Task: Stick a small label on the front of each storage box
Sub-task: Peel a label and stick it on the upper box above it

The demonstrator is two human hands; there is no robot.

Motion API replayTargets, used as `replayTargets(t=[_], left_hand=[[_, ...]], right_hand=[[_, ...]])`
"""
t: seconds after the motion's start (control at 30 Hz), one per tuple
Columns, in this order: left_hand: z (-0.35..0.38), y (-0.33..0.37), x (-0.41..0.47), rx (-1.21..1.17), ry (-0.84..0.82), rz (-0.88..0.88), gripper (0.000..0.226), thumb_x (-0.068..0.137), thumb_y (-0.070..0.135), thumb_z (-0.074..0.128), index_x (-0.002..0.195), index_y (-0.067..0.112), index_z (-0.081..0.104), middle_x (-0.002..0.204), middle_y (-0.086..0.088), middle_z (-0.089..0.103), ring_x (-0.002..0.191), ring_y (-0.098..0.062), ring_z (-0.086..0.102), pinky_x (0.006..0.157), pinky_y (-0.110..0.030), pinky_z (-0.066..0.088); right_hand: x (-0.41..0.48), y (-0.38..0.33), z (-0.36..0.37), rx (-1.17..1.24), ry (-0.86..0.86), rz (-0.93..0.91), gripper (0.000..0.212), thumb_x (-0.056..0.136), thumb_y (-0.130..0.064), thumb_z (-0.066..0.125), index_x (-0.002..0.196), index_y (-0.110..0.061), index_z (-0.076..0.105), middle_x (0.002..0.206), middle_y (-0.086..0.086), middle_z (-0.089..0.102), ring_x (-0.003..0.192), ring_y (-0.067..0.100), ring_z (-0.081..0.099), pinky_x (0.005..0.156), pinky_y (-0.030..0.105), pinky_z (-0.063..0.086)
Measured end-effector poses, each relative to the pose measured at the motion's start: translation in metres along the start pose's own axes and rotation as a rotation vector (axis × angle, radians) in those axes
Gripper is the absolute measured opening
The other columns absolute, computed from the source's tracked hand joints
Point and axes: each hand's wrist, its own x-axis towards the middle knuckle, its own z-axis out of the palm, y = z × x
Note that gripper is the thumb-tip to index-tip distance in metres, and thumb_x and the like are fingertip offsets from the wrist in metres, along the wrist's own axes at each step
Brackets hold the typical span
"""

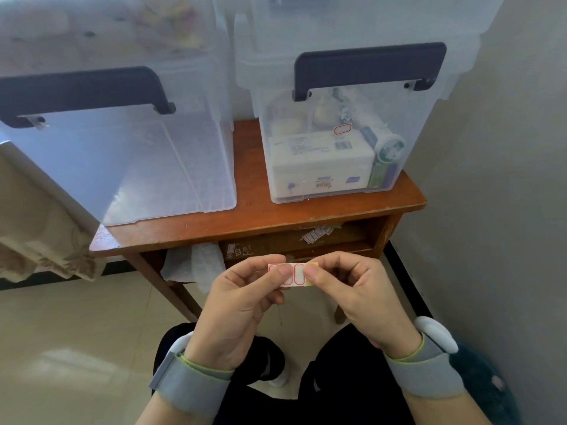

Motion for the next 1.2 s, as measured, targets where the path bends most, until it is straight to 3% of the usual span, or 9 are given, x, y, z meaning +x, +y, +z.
replayTargets(t=[0.13,0.3,0.43,0.53,0.77,0.9,1.07,1.13,1.2], left_hand=[[-0.002,0.0,0.0,-0.06,-0.037,-0.062,0.017,0.066,0.007,0.074,0.082,0.006,0.077,0.08,-0.016,0.072,0.066,-0.017,0.064,0.055,-0.024,0.051],[-0.004,0.003,0.001,-0.087,-0.137,-0.161,0.049,0.052,0.017,0.092,0.097,0.009,0.076,0.086,-0.015,0.073,0.071,-0.017,0.067,0.059,-0.026,0.05],[-0.003,0.002,0.003,-0.154,-0.111,-0.245,0.03,0.062,0.007,0.082,0.091,0.009,0.076,0.082,-0.014,0.071,0.063,-0.015,0.063,0.054,-0.023,0.049],[-0.001,0.002,0.003,-0.211,-0.078,-0.303,0.023,0.066,0.003,0.075,0.088,0.008,0.076,0.082,-0.016,0.069,0.059,-0.016,0.058,0.049,-0.022,0.048],[0.003,0.002,0.001,-0.288,-0.079,-0.36,0.014,0.072,-0.003,0.072,0.08,0.008,0.076,0.076,-0.015,0.066,0.053,-0.015,0.052,0.046,-0.021,0.047],[0.004,0.0,0.002,-0.304,-0.087,-0.386,0.019,0.069,-0.002,0.074,0.085,0.008,0.072,0.075,-0.014,0.064,0.053,-0.014,0.052,0.046,-0.02,0.046],[0.002,-0.001,0.004,-0.317,-0.113,-0.415,0.038,0.063,0.0,0.078,0.095,0.009,0.061,0.076,-0.012,0.061,0.057,-0.014,0.049,0.048,-0.021,0.045],[0.003,-0.001,0.003,-0.333,-0.097,-0.415,0.041,0.062,-0.001,0.077,0.098,0.008,0.059,0.074,-0.012,0.061,0.058,-0.015,0.048,0.047,-0.021,0.045],[0.003,0.0,0.002,-0.355,-0.079,-0.41,0.041,0.065,-0.003,0.072,0.102,0.007,0.056,0.075,-0.014,0.064,0.058,-0.015,0.049,0.046,-0.021,0.045]], right_hand=[[-0.001,0.0,-0.003,0.007,-0.019,0.005,0.021,0.076,-0.034,0.074,0.083,-0.015,0.08,0.072,0.005,0.075,0.059,0.004,0.058,0.048,0.012,0.045],[0.0,0.007,-0.002,-0.043,-0.032,-0.044,0.017,0.079,-0.035,0.073,0.083,-0.019,0.079,0.074,-0.004,0.064,0.066,0.007,0.052,0.062,0.016,0.044],[0.0,0.01,0.0,-0.113,-0.034,-0.114,0.018,0.081,-0.042,0.071,0.085,-0.025,0.077,0.076,0.003,0.05,0.068,0.006,0.045,0.067,0.018,0.041],[-0.001,0.012,0.0,-0.141,-0.038,-0.152,0.013,0.084,-0.037,0.069,0.088,-0.026,0.074,0.074,-0.005,0.043,0.069,0.005,0.043,0.068,0.015,0.041],[0.0,0.021,0.004,-0.071,-0.048,-0.189,0.005,0.089,-0.03,0.068,0.091,-0.03,0.073,0.072,-0.015,0.043,0.073,0.008,0.043,0.073,0.02,0.042],[-0.001,0.024,0.005,0.016,-0.06,-0.167,0.01,0.09,-0.034,0.069,0.093,-0.025,0.073,0.074,-0.011,0.042,0.072,0.011,0.042,0.073,0.023,0.042],[-0.003,0.025,0.008,0.162,-0.121,-0.101,0.018,0.09,-0.033,0.067,0.094,-0.016,0.072,0.077,0.009,0.044,0.073,0.02,0.041,0.072,0.025,0.043],[-0.005,0.022,0.01,0.253,-0.165,-0.066,0.014,0.093,-0.024,0.067,0.094,-0.011,0.071,0.073,0.009,0.046,0.068,0.011,0.045,0.067,0.016,0.044],[-0.006,0.019,0.013,0.325,-0.183,-0.018,0.014,0.089,-0.015,0.061,0.094,-0.004,0.068,0.064,-0.005,0.054,0.061,-0.001,0.05,0.061,0.009,0.044]])
